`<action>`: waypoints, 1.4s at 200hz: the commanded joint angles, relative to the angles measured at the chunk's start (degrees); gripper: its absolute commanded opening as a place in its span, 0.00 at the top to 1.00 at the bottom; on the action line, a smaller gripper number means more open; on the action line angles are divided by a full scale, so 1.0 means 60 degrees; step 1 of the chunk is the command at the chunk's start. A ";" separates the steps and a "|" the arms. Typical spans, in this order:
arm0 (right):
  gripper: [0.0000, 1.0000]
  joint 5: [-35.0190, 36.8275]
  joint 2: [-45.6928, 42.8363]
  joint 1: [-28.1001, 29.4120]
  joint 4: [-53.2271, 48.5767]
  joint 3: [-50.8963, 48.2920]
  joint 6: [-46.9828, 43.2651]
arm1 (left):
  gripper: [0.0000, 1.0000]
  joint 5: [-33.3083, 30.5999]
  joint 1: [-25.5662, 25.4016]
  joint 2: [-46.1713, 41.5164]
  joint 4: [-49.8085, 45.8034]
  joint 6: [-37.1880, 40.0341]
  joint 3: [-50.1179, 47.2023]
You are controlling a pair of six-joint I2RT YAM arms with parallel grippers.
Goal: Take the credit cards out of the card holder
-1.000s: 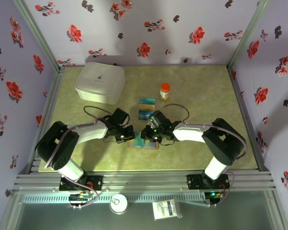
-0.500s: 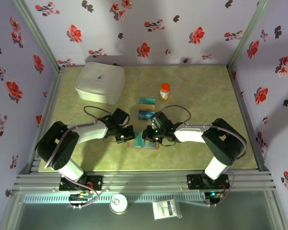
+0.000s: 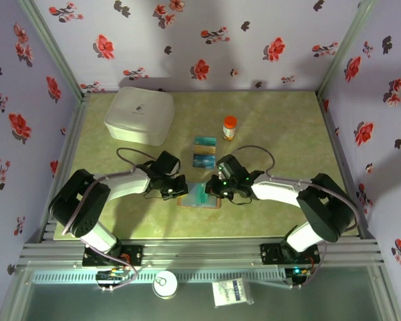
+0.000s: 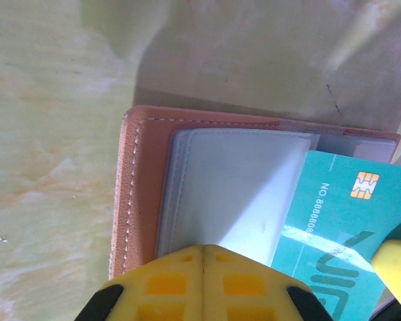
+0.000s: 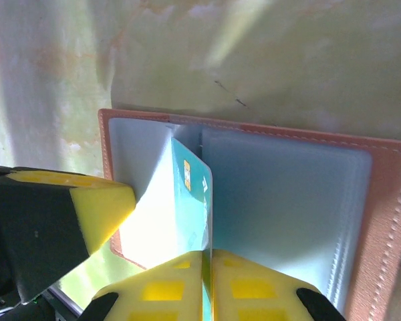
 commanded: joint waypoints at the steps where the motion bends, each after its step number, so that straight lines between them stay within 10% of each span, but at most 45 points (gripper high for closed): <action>1: 0.90 0.0421 -0.0195 -0.0048 -0.0963 0.0097 -0.0355 | 1.00 -0.0302 -0.0041 0.0036 -0.0675 0.0214 0.0014; 172: 0.93 0.0833 -0.0321 0.0070 -0.1830 0.0975 -0.0726 | 1.00 -0.0106 -0.0016 -0.0433 -0.0176 0.0133 -0.0080; 280: 0.96 0.1919 -0.0135 -0.0573 -0.6360 0.4202 -0.6444 | 0.86 -0.0695 0.0409 -0.1518 -0.0597 0.0321 -0.0470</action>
